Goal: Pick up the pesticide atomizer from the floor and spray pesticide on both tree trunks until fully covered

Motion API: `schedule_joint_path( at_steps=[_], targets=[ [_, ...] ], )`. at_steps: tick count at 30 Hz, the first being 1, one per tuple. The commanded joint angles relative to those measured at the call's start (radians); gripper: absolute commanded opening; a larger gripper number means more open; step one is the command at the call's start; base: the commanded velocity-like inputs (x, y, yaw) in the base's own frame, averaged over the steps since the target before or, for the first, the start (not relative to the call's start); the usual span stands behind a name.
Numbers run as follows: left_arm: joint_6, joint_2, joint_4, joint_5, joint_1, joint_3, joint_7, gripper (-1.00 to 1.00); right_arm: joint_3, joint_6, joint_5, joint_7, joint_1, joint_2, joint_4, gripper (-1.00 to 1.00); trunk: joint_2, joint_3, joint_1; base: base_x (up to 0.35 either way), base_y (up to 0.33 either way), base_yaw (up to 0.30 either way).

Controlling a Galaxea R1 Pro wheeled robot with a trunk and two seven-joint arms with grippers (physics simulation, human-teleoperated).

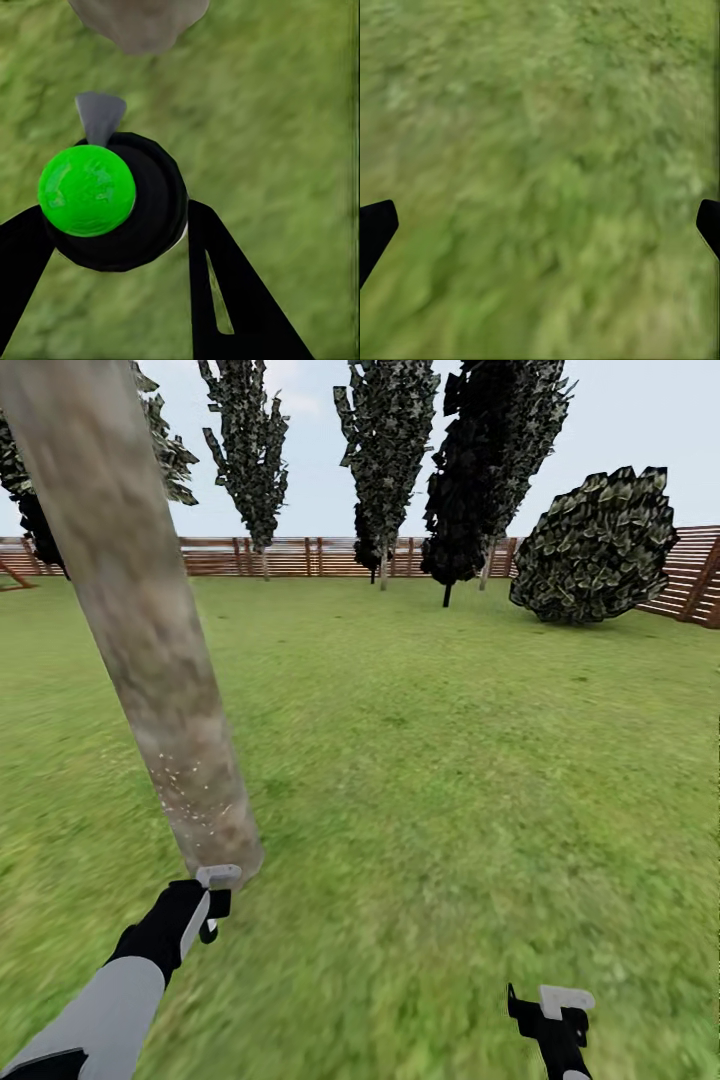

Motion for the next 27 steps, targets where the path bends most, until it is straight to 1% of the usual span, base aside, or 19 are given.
schedule_joint_path(
  at_steps=[1, 5, 9, 16, 19, 27],
  targets=[
    [0.006, -0.001, -0.003, -0.01, -0.001, 0.004, -0.004, -1.0, 0.008, -0.002, -0.008, -0.002, 0.0, 0.0, 0.0, 1.0, 0.0, -0.001, 0.0, 0.141, -0.247, 0.013],
    [0.004, -0.002, -0.001, -0.009, -0.001, 0.004, -0.004, -1.0, 0.009, -0.002, -0.009, -0.002, 0.0, 0.001, 0.0, 1.0, 0.0, -0.001, 0.0, 0.209, -0.206, 0.129],
    [-0.031, -0.002, 0.003, -0.009, -0.001, 0.004, -0.002, -1.0, 0.009, -0.002, -0.008, -0.002, 0.0, 0.003, 0.0, 1.0, 0.0, -0.001, 0.0, 0.236, -0.188, 0.26],
    [-0.037, -0.002, 0.003, -0.009, -0.001, 0.004, -0.001, -1.0, 0.009, -0.002, -0.008, -0.001, 0.0, 0.003, 0.0, 1.0, 0.0, -0.001, 0.0, 0.225, -0.195, 0.253],
    [-0.037, -0.001, 0.003, -0.01, -0.001, 0.004, -0.001, -1.0, 0.009, -0.002, -0.008, 0.0, 0.0, 0.001, 0.0, 1.0, 0.0, -0.001, 0.0, 0.129, -0.248, 0.04],
    [-0.037, -0.002, 0.003, -0.01, -0.001, 0.004, 0.0, -1.0, 0.008, -0.002, -0.009, 0.0, 0.0, -0.001, 0.0, 1.0, 0.0, -0.001, 0.0, 0.013, -0.275, 0.002]
  ],
)
